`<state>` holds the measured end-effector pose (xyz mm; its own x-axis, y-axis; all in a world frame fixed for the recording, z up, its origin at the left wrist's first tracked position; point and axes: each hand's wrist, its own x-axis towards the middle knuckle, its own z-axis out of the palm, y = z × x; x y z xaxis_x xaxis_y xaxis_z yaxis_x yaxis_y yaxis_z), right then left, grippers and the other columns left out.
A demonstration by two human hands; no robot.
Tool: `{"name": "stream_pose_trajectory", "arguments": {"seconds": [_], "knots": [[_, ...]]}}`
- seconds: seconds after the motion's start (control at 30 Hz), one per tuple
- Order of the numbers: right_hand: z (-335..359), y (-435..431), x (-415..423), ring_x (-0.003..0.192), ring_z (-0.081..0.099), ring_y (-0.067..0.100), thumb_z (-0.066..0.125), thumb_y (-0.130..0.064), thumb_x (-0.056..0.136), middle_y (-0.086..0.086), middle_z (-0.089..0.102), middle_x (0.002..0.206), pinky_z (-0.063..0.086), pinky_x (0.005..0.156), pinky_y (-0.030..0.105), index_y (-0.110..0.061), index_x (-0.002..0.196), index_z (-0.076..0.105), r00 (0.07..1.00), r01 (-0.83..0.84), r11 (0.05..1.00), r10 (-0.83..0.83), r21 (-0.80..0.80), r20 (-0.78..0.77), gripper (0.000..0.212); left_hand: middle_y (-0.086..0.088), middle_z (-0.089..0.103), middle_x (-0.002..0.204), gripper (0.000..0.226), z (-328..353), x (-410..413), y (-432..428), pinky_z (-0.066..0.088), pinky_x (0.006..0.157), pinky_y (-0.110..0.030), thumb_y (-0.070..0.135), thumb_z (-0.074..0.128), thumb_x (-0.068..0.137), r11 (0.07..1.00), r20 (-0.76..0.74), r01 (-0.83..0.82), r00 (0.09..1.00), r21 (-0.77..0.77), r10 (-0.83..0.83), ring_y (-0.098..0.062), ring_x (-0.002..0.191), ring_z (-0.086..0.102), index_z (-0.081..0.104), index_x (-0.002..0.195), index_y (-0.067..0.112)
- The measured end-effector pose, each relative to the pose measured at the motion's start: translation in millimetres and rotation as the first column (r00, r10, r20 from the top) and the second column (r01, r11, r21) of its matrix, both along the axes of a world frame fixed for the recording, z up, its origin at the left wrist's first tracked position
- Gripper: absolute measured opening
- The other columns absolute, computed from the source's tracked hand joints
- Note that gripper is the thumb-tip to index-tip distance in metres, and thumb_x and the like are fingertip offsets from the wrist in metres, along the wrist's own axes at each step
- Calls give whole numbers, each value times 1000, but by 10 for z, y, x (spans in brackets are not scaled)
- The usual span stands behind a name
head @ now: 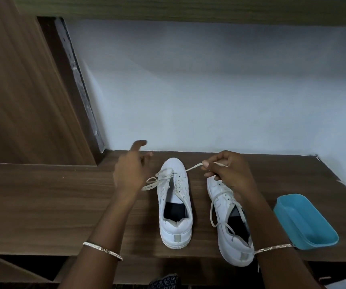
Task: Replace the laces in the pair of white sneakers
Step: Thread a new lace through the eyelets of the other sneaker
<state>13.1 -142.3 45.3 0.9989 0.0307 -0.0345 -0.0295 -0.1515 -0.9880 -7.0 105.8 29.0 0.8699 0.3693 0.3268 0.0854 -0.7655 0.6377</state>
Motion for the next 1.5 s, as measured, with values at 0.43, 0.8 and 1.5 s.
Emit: {"name": "stream_pose_trajectory", "arguments": {"seconds": [0.43, 0.8, 1.5], "knots": [[-31, 417, 177, 70, 68, 15, 70, -5, 90, 14, 76, 84, 53, 62, 19, 0, 102, 71, 989, -146, 984, 146, 99, 2, 13, 7, 55, 53, 21, -118, 202, -395, 38, 56, -23, 25, 57, 99, 772, 16, 423, 881, -475, -473, -4, 49, 47, 75, 99, 13], [-723, 840, 262, 91, 67, 19, 84, -33, 69, -1, 71, 95, 47, 73, 27, -17, 95, 71, 975, 100, 920, -167, -380, -148, 33, 1, 74, 92, 14, -456, 380, -474, 38, 64, -27, 33, 65, 88, 990, -176, 10, 984, -144, -36, -23, 90, 67, 77, 89, 26], [-768, 797, 261, 40, 33, 11, 71, -28, 84, -1, 38, 41, 23, 43, 26, -8, 49, 51, 977, 187, 823, -214, -536, 12, 45, 9, 75, 98, 18, -700, 374, -408, 50, 70, -29, 49, 69, 84, 992, -209, 99, 971, -80, -114, -18, 96, 67, 76, 96, 39]]}}
